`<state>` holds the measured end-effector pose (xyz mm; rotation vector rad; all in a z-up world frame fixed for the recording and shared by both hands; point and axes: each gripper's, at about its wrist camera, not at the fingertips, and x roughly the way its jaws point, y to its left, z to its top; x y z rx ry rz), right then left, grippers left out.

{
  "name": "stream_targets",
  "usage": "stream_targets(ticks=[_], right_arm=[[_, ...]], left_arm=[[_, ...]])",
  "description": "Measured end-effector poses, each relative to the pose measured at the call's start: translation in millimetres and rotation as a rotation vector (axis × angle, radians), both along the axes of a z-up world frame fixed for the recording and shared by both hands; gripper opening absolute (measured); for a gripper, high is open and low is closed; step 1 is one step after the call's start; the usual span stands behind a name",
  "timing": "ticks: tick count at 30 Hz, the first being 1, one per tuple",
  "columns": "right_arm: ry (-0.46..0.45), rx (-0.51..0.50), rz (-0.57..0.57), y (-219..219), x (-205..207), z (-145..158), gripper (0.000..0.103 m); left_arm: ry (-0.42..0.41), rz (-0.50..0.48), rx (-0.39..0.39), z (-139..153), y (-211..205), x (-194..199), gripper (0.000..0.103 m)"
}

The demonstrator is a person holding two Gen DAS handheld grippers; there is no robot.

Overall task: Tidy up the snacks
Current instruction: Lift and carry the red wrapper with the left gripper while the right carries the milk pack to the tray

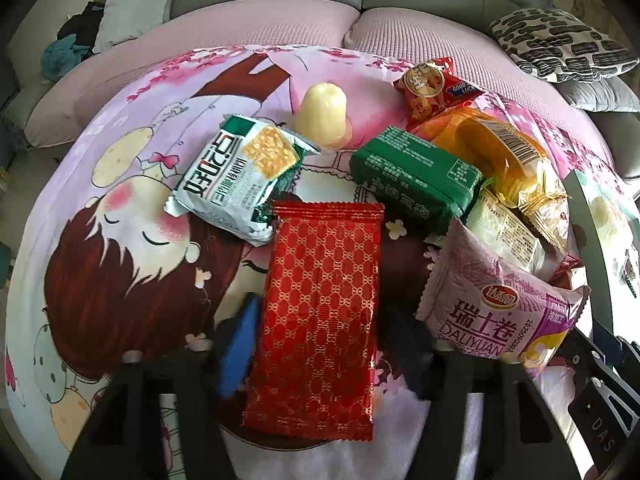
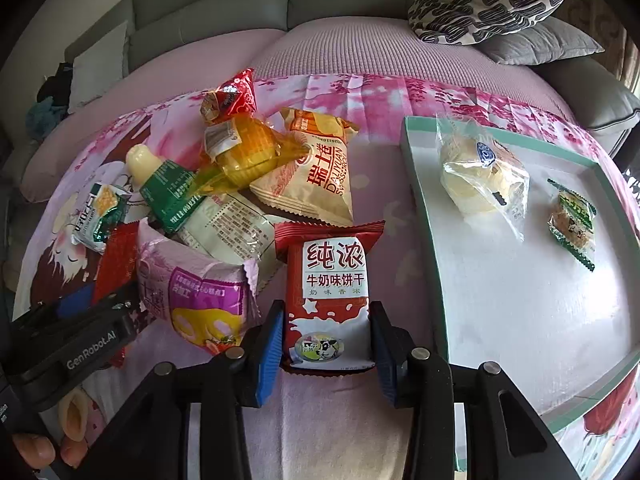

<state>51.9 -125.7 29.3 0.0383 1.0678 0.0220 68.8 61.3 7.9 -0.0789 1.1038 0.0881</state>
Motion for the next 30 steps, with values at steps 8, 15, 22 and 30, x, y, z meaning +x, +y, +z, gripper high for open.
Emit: stream_targets(ticks=[8, 15, 22, 30], right_arm=[[-0.032, 0.014, 0.011, 2, -2, 11, 0.042], [-0.052, 0.019, 0.019, 1, -4, 18, 0.042], [-0.049, 0.021, 0.016, -3, -5, 18, 0.042], [-0.125, 0.046, -0.011, -11, -13, 42, 0.041]], left_arm=[[-0.011, 0.016, -0.076, 7, 8, -3, 0.046], [-0.037, 0.018, -0.098, 17, 12, -4, 0.046], [-0.082, 0.039, -0.094, 35, 16, -13, 0.046], [-0.122, 0.054, -0.111, 49, 22, -20, 0.046]])
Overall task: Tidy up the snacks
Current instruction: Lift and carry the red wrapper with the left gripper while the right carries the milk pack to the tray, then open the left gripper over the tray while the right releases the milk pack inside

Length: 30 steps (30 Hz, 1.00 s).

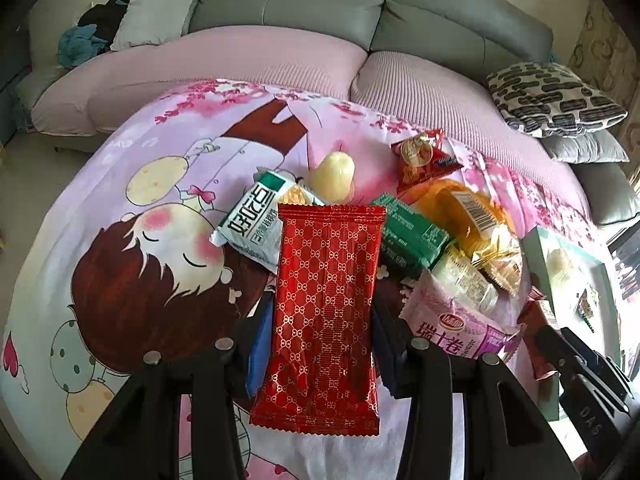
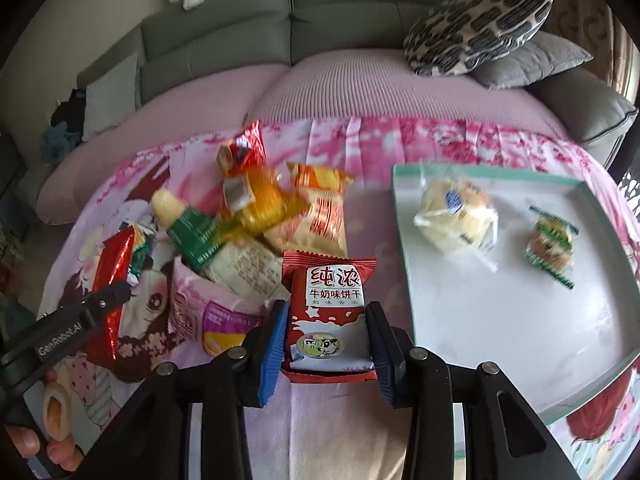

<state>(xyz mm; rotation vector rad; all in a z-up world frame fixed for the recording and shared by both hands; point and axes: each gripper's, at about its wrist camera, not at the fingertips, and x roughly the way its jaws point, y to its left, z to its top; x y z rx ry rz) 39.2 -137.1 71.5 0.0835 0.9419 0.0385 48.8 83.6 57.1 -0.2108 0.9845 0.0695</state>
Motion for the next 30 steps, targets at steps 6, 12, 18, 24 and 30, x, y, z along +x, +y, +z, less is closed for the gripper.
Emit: stream_targets(ticks=[6, 12, 18, 24, 30], right_arm=[[-0.03, -0.006, -0.038, -13, -3, 12, 0.041], [-0.066, -0.01, -0.2, -68, -10, 26, 0.041], [-0.062, -0.049, -0.412, -136, -26, 28, 0.041], [-0.074, -0.047, -0.573, -197, -41, 24, 0.042], [-0.071, -0.028, -0.646, -233, -47, 12, 0.042]], left_arm=[[-0.046, -0.053, 0.001, 12, -13, -4, 0.046], [-0.057, -0.166, -0.012, 15, -50, 0, 0.046], [-0.099, -0.352, -0.036, 27, -120, 2, 0.047], [-0.102, -0.538, -0.05, 30, -195, 1, 0.047], [-0.05, -0.676, -0.026, 11, -261, 0, 0.047]])
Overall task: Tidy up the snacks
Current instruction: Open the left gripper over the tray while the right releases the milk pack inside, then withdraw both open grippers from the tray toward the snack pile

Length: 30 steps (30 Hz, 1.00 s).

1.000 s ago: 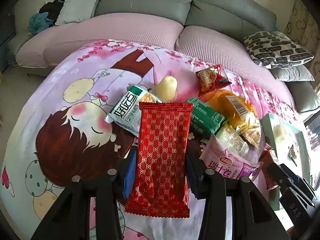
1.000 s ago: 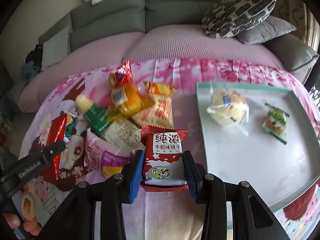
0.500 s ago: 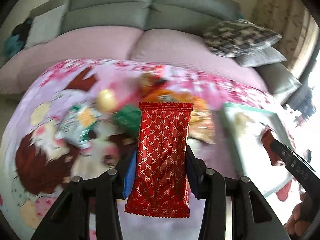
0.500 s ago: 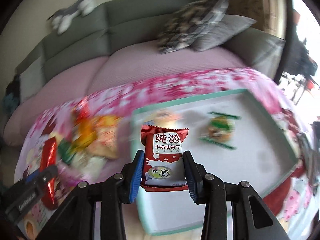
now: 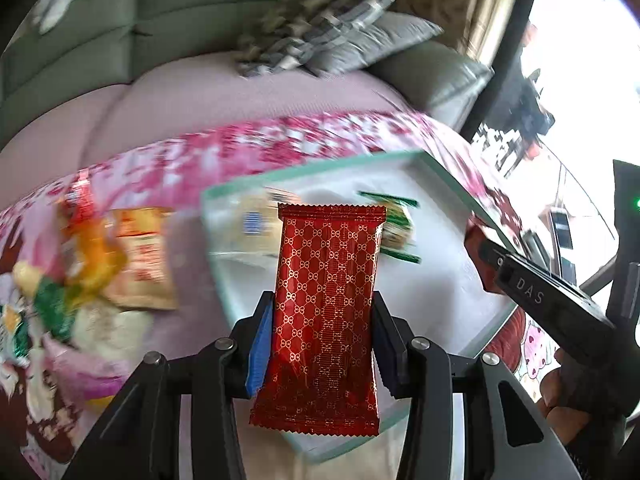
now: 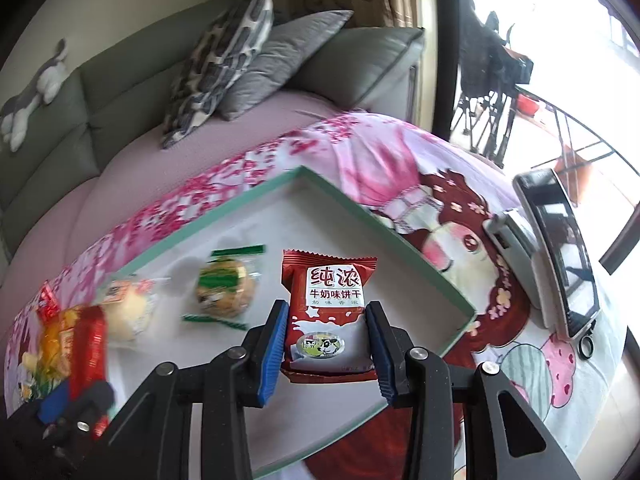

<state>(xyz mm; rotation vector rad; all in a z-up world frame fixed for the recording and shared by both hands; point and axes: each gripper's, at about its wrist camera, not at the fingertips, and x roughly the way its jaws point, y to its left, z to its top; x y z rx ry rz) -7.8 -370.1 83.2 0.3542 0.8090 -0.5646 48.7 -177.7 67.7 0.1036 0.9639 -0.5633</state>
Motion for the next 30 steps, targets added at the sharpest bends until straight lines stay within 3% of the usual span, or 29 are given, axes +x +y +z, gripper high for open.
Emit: stream_targets(ticks=[8, 10, 12, 16, 19, 22, 24, 26, 30], right_arm=[[0.009, 0.041, -0.013, -15, -5, -9, 0.042], [0.015, 0.027, 0.002, -13, -4, -7, 0.046], [0.021, 0.031, 0.017, -10, -3, -6, 0.061], [0.041, 0.034, 0.043, -3, -1, -3, 0.063], [0.058, 0.026, 0.08, 6, 2, -2, 0.071], [0.043, 0.016, 0.137, 22, 7, 1, 0.084], [0.034, 0.002, 0.17, 33, 11, 3, 0.097], [0.026, -0.005, 0.195, 44, 15, 3, 0.103], [0.024, 0.015, 0.217, 58, 22, 1, 0.103]], left_arm=[[0.054, -0.036, 0.041, -19, -40, 5, 0.047], [0.075, -0.027, 0.029, -19, -36, 5, 0.055], [0.073, -0.009, 0.028, -15, -30, 3, 0.067], [0.057, 0.03, 0.017, -2, -12, 2, 0.072], [0.057, 0.083, 0.008, 4, 11, 4, 0.082], [0.044, 0.157, -0.017, 10, 38, 10, 0.086], [0.036, 0.208, -0.04, 13, 58, 13, 0.095], [0.037, 0.241, -0.047, 13, 71, 16, 0.096], [0.03, 0.316, -0.014, 12, 99, 22, 0.097]])
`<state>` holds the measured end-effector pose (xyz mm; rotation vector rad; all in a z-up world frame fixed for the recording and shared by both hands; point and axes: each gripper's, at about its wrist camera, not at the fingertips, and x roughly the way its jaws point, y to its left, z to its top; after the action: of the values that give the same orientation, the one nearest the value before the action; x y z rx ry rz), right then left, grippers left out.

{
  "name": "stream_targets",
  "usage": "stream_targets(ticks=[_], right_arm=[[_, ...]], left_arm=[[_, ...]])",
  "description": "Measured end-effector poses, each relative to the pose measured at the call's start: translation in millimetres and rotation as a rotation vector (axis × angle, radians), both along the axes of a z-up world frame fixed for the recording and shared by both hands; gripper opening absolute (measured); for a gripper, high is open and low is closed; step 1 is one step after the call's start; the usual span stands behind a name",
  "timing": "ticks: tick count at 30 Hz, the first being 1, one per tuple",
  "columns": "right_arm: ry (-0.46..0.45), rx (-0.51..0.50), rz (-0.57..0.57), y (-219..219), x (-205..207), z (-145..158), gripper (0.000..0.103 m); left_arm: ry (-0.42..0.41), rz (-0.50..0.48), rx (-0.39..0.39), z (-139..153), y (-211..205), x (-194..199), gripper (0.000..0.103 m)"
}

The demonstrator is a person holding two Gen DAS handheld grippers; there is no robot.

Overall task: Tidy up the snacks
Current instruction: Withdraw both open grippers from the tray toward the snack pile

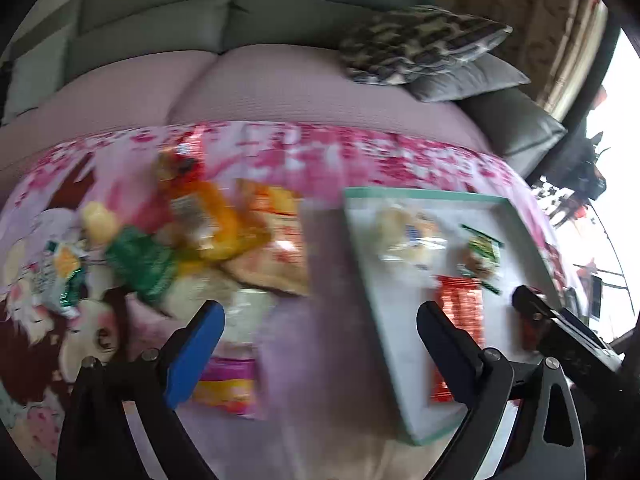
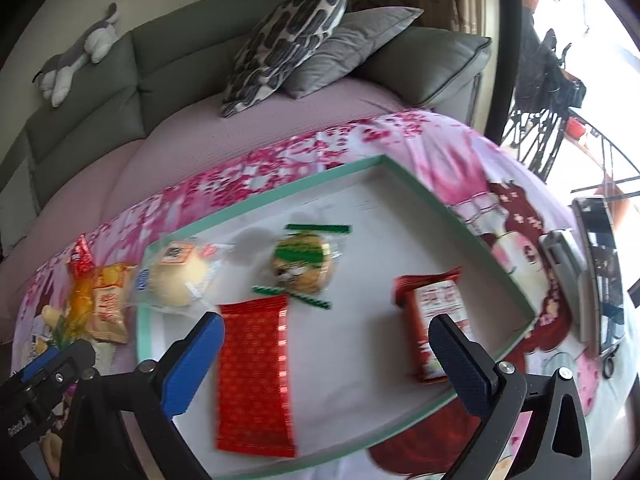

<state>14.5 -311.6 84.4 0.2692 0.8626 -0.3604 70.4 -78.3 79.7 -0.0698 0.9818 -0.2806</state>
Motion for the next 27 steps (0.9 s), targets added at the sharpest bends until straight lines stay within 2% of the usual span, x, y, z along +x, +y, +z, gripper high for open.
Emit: stream_targets(ticks=[6, 10, 14, 20, 27], right_arm=[[-0.009, -0.011, 0.023, 23, 6, 6, 0.103], [-0.031, -0.031, 0.087, 53, 12, 14, 0.103], [-0.064, 0.013, 0.158, 84, 16, 19, 0.103], [-0.063, 0.004, 0.284, 144, 25, 17, 0.103], [0.007, 0.01, 0.386, 199, 36, -6, 0.103]], left_arm=[[0.006, 0.073, 0.041, -2, 34, 4, 0.098], [0.009, 0.091, 0.069, -1, 56, 4, 0.098], [0.011, 0.124, 0.096, 0, 82, 3, 0.098], [0.028, 0.205, 0.054, 0, 133, 3, 0.098], [0.057, 0.289, 0.029, -9, 180, 7, 0.098]])
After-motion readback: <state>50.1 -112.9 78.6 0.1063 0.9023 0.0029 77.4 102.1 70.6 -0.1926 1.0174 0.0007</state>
